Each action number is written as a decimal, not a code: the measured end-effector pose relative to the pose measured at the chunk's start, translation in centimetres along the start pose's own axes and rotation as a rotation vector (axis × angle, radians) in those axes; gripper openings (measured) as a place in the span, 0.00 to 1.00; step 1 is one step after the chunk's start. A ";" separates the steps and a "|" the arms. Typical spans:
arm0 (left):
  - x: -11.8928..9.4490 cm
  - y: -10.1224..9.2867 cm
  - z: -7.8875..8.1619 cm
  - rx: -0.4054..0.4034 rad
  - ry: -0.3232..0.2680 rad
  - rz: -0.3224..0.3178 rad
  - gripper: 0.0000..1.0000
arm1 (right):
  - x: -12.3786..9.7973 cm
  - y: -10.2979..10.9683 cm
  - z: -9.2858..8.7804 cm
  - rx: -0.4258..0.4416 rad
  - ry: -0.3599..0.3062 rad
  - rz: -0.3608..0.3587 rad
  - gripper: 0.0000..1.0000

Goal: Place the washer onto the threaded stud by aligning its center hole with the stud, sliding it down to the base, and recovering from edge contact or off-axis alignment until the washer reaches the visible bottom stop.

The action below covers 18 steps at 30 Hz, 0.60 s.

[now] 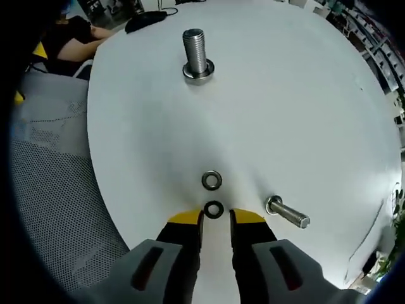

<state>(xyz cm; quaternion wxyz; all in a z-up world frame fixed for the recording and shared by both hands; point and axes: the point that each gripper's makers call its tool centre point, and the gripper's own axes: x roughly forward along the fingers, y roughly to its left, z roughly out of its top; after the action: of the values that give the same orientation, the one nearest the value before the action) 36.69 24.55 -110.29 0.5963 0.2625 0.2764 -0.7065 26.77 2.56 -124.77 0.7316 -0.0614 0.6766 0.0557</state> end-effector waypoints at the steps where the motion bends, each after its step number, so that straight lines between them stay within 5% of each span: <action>1: 0.0 0.0 0.0 0.000 0.000 0.000 0.30 | -0.5 0.2 0.0 0.016 0.008 -0.001 0.20; 3: 0.0 0.1 -0.1 -0.003 -0.001 0.002 0.30 | -0.5 0.3 0.0 0.025 0.042 -0.007 0.20; 12: 0.0 0.1 0.1 -0.008 -0.007 0.006 0.30 | -0.9 1.0 -0.2 0.011 -0.035 -0.019 0.19; 18: 0.1 0.0 0.2 -0.006 -0.007 0.003 0.30 | -0.4 0.5 0.1 0.023 -0.022 -0.018 0.17</action>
<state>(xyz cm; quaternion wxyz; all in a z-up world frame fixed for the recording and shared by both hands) 36.72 24.38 -110.21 0.5992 0.2587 0.2759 -0.7056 26.78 3.03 -124.36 0.7401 -0.0583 0.6686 0.0420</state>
